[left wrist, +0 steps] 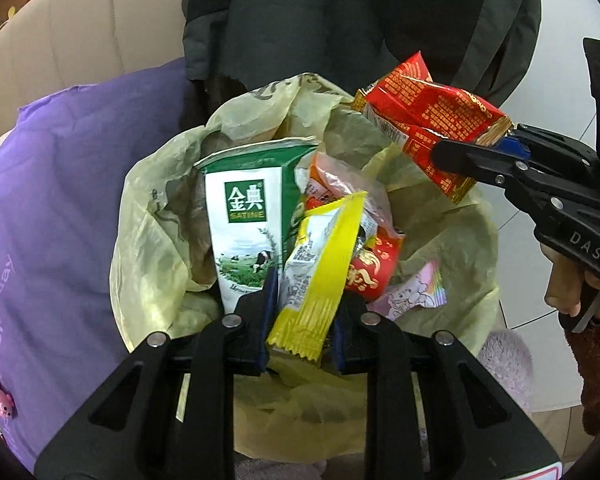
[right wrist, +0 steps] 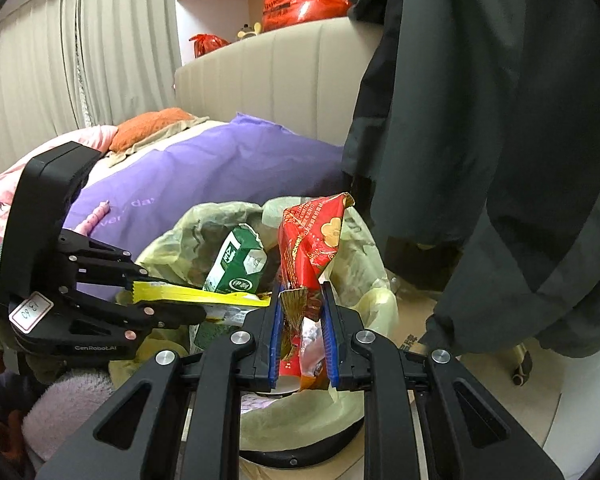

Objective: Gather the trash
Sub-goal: 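Carry both wrappers to the yellow trash bag and open both grippers inside, then move both tools back over the bed toward the remaining wrappers, then grasp the gold snack wrapper with the left gripper while right grasps the pink-yellow wrapper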

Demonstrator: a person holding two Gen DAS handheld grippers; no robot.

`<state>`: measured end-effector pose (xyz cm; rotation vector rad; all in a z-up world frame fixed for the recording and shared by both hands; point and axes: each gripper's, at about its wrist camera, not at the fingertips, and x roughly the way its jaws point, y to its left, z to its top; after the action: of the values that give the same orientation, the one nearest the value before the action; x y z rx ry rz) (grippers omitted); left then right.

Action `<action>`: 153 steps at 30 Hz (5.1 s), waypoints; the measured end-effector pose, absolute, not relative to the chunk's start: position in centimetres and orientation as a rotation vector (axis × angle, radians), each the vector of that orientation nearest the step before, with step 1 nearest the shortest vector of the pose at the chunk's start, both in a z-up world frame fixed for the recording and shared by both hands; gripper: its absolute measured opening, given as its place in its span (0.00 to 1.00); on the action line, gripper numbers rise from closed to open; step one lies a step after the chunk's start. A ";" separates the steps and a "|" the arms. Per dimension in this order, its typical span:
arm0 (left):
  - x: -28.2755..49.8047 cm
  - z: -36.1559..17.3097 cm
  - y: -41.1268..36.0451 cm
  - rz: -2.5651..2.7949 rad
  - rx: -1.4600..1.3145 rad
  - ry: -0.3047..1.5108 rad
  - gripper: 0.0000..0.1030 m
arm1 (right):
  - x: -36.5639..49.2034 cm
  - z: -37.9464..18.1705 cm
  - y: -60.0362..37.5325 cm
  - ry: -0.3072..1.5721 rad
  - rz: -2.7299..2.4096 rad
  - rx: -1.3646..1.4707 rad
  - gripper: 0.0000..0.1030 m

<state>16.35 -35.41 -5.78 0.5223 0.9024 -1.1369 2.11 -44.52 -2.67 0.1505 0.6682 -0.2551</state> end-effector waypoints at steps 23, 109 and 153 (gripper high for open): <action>15.4 -1.4 -29.4 -1.173 0.323 0.824 0.56 | 2.4 -3.8 -42.8 0.706 -0.294 0.119 0.43; 29.8 -1.9 25.8 -0.282 -0.308 0.811 0.33 | 30.9 -4.3 -2.2 0.733 0.224 -0.072 0.59; 27.5 1.6 19.2 -0.355 -0.159 0.639 0.34 | 21.7 0.1 -5.9 0.594 0.164 0.200 0.11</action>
<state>27.49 19.24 1.63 -0.1594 0.6386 -0.3545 21.75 -5.89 0.13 0.1998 0.5940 0.1641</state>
